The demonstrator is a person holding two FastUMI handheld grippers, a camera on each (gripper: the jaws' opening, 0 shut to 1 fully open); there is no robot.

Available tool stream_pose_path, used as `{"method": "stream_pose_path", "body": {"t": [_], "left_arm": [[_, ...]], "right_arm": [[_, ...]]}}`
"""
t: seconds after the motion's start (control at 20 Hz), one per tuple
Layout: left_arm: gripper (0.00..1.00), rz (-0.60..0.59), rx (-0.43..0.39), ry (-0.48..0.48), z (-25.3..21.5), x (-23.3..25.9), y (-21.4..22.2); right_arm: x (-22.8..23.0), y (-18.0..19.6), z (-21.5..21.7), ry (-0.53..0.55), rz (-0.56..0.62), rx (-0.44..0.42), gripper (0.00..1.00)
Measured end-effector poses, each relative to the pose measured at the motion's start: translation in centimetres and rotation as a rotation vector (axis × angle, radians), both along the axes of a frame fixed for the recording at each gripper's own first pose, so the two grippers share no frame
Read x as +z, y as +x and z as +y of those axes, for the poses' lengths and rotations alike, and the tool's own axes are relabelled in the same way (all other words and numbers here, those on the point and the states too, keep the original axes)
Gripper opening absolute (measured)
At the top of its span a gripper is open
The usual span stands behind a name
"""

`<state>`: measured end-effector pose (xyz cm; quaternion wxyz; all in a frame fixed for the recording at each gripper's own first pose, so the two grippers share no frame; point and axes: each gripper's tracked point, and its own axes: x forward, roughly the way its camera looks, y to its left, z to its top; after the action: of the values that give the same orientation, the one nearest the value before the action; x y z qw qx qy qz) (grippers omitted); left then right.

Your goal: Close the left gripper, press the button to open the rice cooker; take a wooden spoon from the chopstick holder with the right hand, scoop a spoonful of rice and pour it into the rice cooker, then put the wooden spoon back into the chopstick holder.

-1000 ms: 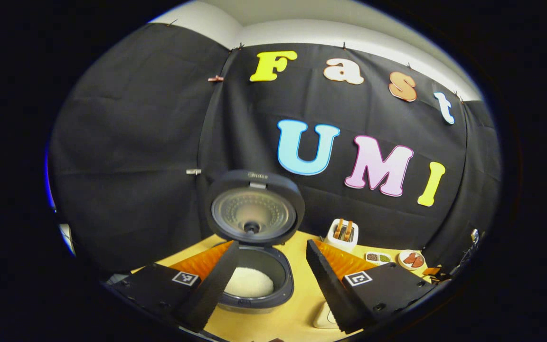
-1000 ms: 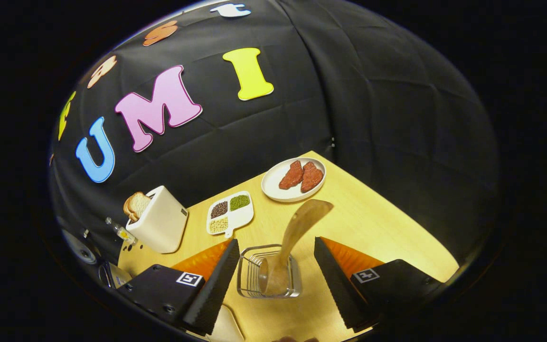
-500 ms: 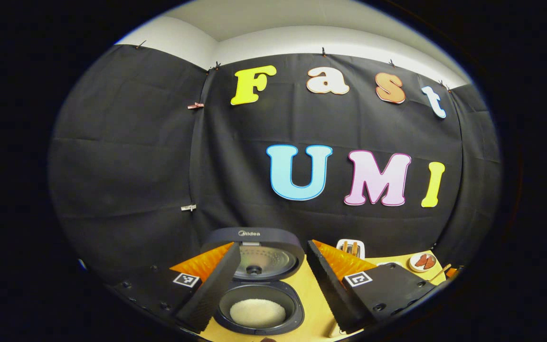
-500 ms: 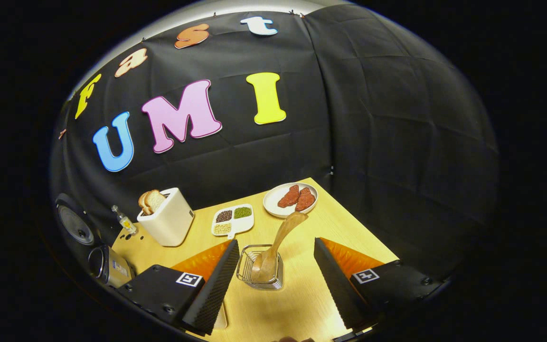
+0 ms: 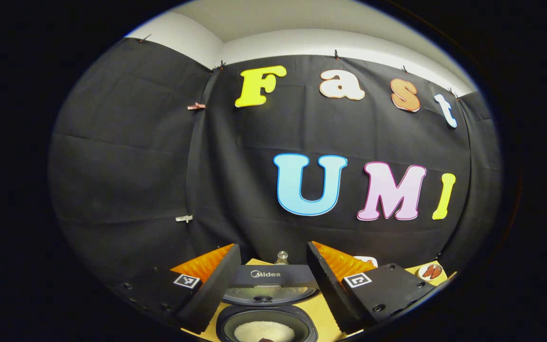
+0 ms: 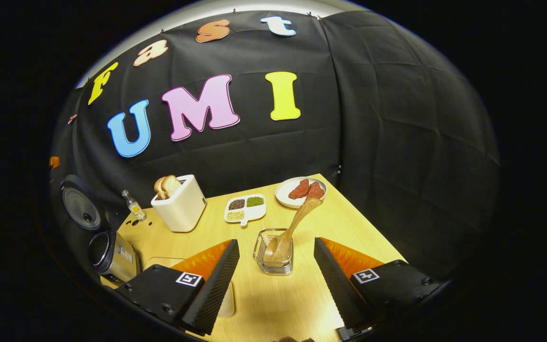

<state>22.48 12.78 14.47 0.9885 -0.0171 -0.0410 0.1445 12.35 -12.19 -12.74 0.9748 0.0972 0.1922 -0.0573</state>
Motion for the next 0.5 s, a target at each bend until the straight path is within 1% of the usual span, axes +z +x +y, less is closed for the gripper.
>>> {"method": "stream_pose_path", "body": {"t": [0.1, 0.25, 0.35, 0.4, 0.45, 0.5], "left_arm": [[0.94, 0.004, 0.014, -0.022, 1.7, -0.8, 1.5], [0.94, 0.057, 0.025, -0.072, 3.3, -3.2, 3.4], [0.98, 0.061, 0.029, -0.056, 3.2, -2.9, 3.8], [0.96, 0.103, 0.038, -0.044, 3.0, -3.6, 3.7], [0.97, 0.144, 0.048, -0.011, 3.0, -3.9, 3.2], [0.98, 0.156, 0.027, -0.002, 2.4, -3.9, 3.2]], "right_arm": [[0.1, -0.7, 0.4, -0.018, 0.0, 0.009, 0.99], [0.2, -1.7, 1.1, -0.037, 0.005, 0.027, 0.99], [0.4, -2.4, 1.4, -0.044, -0.001, 0.034, 0.99], [0.3, -2.6, 1.5, -0.049, -0.001, 0.039, 0.99], [0.2, -2.7, 1.7, -0.048, 0.001, 0.045, 0.99], [0.2, -2.8, 1.9, -0.043, 0.001, 0.051, 0.99]]}}
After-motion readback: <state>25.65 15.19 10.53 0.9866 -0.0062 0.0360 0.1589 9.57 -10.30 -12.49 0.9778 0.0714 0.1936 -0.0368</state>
